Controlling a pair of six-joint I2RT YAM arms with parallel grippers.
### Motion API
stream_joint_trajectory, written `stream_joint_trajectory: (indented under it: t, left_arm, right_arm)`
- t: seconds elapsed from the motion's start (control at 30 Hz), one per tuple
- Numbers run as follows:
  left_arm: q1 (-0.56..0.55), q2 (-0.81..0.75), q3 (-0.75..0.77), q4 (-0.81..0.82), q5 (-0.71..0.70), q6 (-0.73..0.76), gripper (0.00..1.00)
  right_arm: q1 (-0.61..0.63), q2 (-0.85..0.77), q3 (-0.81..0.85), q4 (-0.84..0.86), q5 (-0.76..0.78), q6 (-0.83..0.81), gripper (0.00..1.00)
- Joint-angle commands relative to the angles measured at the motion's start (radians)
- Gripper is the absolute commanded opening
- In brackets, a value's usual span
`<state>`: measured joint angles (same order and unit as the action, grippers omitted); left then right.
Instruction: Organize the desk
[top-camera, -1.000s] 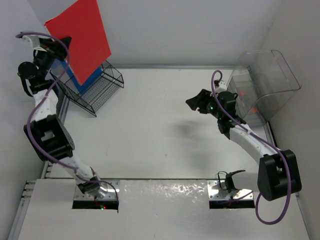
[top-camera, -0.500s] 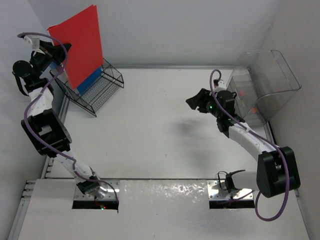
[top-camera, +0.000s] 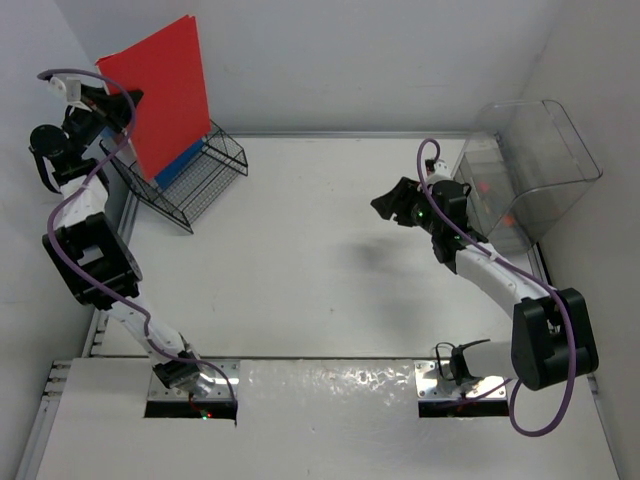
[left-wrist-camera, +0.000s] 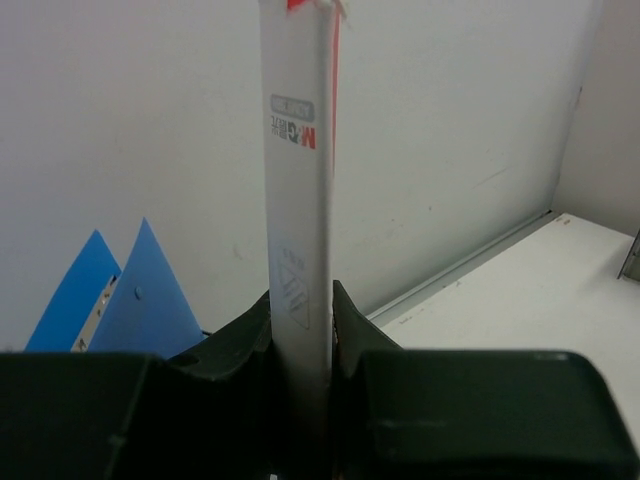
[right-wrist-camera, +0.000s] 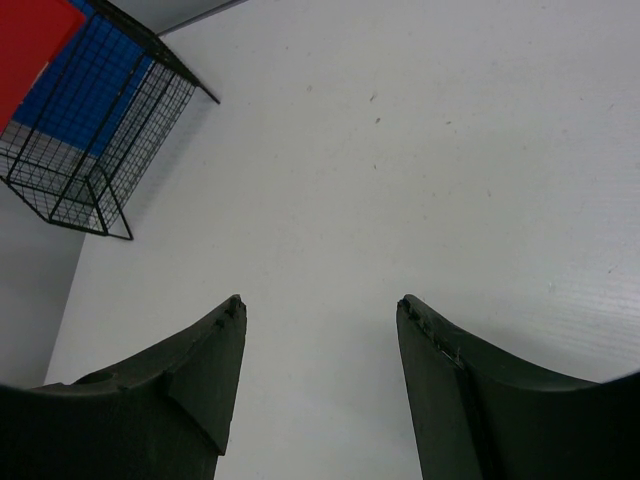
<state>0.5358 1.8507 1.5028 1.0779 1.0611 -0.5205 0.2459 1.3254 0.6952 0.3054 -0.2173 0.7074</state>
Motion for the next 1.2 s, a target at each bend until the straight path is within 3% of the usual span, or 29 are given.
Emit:
stream_joint_trajectory:
  t: [0.0,0.13,0.5,0.9,1.1,1.17]
  left_arm:
    - [0.001,0.022,0.014,0.042,-0.03,0.004,0.0]
    - [0.001,0.028,-0.021,0.048,-0.061,0.005,0.0]
    - [0.001,0.077,-0.081,0.257,-0.144,-0.081,0.0]
    - [0.001,0.062,-0.176,0.229,-0.081,-0.003,0.0]
    - [0.001,0.061,-0.173,0.195,-0.023,0.013,0.53]
    - [0.001,0.047,-0.174,0.148,-0.021,0.042,0.6]
  right_arm:
    - [0.004,-0.006,0.043,0.031,-0.001,-0.003,0.61]
    - [0.004,0.001,0.046,0.04,-0.005,0.01,0.61]
    - [0.003,0.001,0.047,0.046,-0.005,0.02,0.61]
    - [0.003,0.006,0.041,0.067,-0.031,0.017,0.61]
    - [0.003,0.005,0.043,0.06,-0.05,0.012,0.61]
    - [0.003,0.003,0.044,0.054,-0.047,0.007,0.61]
